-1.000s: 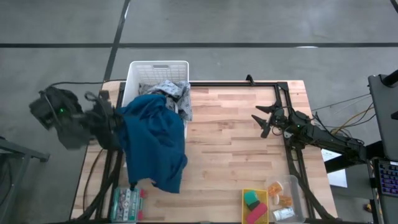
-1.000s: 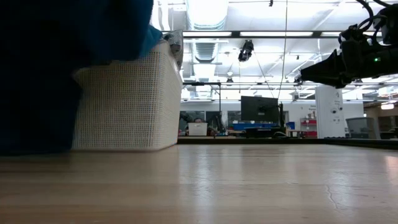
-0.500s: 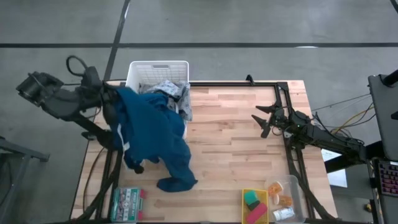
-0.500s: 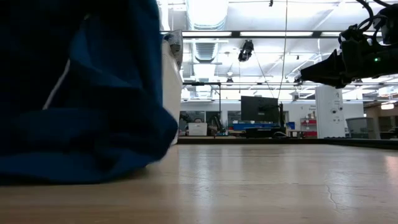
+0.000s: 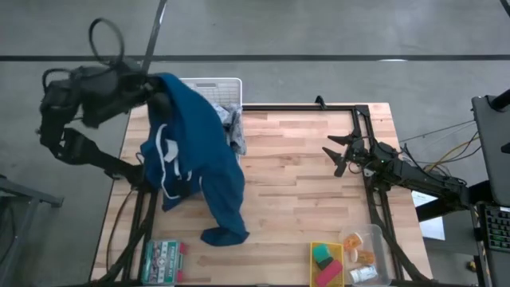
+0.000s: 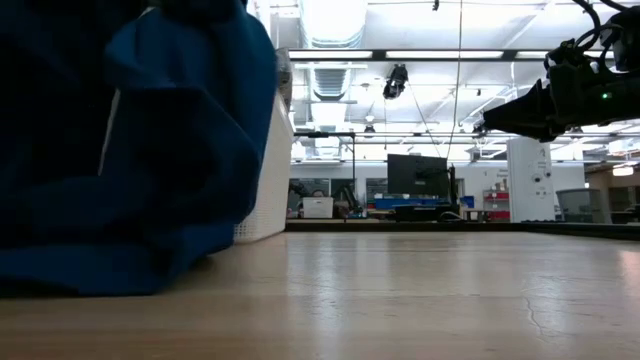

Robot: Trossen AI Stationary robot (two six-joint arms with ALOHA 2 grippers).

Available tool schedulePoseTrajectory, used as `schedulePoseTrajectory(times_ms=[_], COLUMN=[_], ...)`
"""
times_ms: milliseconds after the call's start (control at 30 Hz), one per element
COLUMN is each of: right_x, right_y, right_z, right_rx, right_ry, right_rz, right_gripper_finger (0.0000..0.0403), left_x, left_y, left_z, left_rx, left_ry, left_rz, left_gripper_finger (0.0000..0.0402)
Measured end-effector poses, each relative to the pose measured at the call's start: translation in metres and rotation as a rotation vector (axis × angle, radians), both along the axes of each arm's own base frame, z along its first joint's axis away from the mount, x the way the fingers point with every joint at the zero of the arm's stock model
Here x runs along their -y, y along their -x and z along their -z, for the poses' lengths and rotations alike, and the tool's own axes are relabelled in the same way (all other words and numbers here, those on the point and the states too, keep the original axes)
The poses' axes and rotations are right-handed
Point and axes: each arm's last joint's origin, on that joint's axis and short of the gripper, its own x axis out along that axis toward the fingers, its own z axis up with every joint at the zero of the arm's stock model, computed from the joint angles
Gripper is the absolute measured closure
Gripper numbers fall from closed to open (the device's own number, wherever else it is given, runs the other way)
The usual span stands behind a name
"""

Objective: Pick & Place Medicine items
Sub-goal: Put the blue patient gown into the white laundry bin

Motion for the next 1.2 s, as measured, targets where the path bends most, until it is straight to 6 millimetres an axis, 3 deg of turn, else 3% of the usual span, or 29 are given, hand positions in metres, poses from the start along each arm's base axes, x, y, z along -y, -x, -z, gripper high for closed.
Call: schedulePoseTrajectory(times_ms=[200,367,567,933,1200], right_x=[0.0,0.0,0.0,0.0,0.0], right_y=[0.0,0.0,0.0,0.0,0.0], right_z=[0.0,0.0,0.0,0.0,0.0], right_rx=[0.0,0.0,0.0,0.0,0.0], right_ry=[0.0,0.0,0.0,0.0,0.0], right_rz=[0.0,0.0,0.0,0.0,0.0], right_gripper_finger=[0.0165,0.0165,0.0165,0.0165,0.0165], left_x=[-0.049,-0.091,-0.129,-0.158,-0.163], left_y=[-0.018,-0.033,-0.052,-0.083,-0.086], left_z=[0.014,0.033,0.062,0.126,0.162], left_rx=[-0.066,-0.115,-0.221,-0.389,-0.439], left_ry=[0.15,0.336,0.452,0.65,0.772], left_rz=[-0.078,-0.043,-0.119,-0.193,-0.287], left_gripper_finger=[0.04,0.04,0.04,0.04,0.04])
